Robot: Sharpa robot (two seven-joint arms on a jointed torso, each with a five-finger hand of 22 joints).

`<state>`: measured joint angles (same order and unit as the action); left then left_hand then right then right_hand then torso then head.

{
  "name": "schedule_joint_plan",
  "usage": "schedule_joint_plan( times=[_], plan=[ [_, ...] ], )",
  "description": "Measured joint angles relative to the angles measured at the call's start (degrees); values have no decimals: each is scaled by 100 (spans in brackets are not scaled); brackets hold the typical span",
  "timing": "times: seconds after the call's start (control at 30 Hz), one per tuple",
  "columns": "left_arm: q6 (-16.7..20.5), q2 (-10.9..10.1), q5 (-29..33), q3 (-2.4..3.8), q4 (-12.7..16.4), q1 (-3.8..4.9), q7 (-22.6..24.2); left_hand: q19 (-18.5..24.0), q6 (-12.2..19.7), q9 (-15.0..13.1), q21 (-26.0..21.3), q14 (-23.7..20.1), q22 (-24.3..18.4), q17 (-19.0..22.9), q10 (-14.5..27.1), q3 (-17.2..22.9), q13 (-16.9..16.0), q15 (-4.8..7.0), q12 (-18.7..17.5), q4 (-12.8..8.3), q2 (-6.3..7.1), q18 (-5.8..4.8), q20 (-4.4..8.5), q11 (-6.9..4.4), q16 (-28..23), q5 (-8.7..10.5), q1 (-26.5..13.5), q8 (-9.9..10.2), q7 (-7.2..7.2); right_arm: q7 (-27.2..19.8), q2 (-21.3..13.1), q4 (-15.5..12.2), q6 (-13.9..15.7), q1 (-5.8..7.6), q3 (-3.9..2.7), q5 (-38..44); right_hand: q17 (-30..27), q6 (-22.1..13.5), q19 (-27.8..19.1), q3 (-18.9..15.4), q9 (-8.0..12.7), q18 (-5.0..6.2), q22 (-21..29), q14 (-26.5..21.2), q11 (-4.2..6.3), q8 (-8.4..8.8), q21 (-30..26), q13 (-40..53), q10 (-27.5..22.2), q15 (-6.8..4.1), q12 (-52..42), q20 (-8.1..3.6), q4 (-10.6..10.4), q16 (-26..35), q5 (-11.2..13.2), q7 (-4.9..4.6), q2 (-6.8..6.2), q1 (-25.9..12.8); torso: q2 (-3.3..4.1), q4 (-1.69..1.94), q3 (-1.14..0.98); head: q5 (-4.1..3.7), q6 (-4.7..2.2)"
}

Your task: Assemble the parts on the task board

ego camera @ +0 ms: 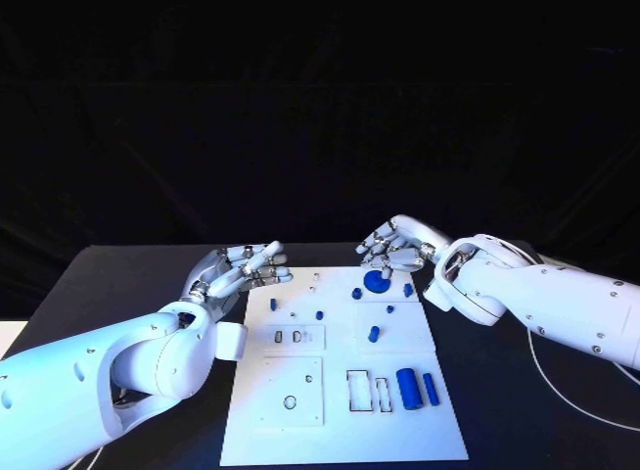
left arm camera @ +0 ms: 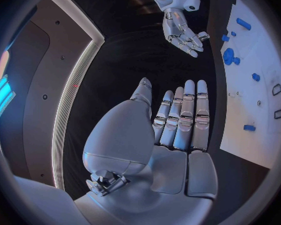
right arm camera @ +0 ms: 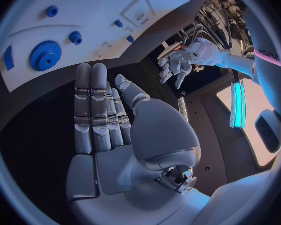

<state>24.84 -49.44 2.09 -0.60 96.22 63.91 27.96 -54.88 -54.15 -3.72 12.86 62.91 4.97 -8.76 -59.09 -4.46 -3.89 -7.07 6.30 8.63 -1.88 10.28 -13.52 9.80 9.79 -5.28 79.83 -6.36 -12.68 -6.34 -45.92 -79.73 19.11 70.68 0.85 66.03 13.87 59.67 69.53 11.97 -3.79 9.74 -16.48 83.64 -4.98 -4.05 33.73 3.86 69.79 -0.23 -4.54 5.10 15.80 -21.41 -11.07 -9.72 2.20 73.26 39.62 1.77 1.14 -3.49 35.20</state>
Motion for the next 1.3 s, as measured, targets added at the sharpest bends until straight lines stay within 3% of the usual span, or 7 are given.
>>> schedule_joint_plan(
  times=[0.33,0.57,0.87,1.3],
  plan=[
    [-75,-63,27,12,382,11,-136,0,0,1,0,0,-27,-19,0,-27,1,0,-64,-27,0,0,0,0,-30,0,0,53,0,708,26,-116,-400,126,-15,1834,1028,-20,-2,168,1,0,-622,9,9,15,973,-12,-221,-10,83,-26,-56,-1483,58,44,-150,-150,185,49,28,-58,-41],
    [-84,-74,43,17,463,13,-191,0,19,1,-23,-20,-40,-35,16,-62,1,-19,-71,-25,0,-1,0,15,-69,0,0,67,-43,942,95,-165,-709,143,-15,2545,1688,-12,-161,248,1,0,-958,9,0,15,1399,-16,-371,-9,83,-6,-106,-2158,90,71,-216,-139,277,87,38,-73,-54],
    [-91,-75,58,20,479,16,-242,0,12,1,-34,-23,-39,-37,24,-77,1,-22,-99,-41,0,0,0,23,-70,0,0,78,-51,1065,198,-145,-1053,149,-14,3001,2355,4,-161,325,2,0,-1572,29,-31,15,1965,-22,-443,11,83,-6,-183,-2811,90,88,-238,-162,380,124,53,-61,-80],
    [-107,-74,140,20,471,16,-282,-20,12,2,-34,-23,-44,-41,23,-91,2,-22,-98,-26,0,0,-21,23,-69,0,0,78,-50,1087,227,-89,-1314,147,-12,3231,2896,92,-114,427,-3,0,-2094,28,-31,15,2423,-21,-442,11,83,41,-285,-3347,90,92,-260,-140,469,142,57,-57,-125]
  ],
)
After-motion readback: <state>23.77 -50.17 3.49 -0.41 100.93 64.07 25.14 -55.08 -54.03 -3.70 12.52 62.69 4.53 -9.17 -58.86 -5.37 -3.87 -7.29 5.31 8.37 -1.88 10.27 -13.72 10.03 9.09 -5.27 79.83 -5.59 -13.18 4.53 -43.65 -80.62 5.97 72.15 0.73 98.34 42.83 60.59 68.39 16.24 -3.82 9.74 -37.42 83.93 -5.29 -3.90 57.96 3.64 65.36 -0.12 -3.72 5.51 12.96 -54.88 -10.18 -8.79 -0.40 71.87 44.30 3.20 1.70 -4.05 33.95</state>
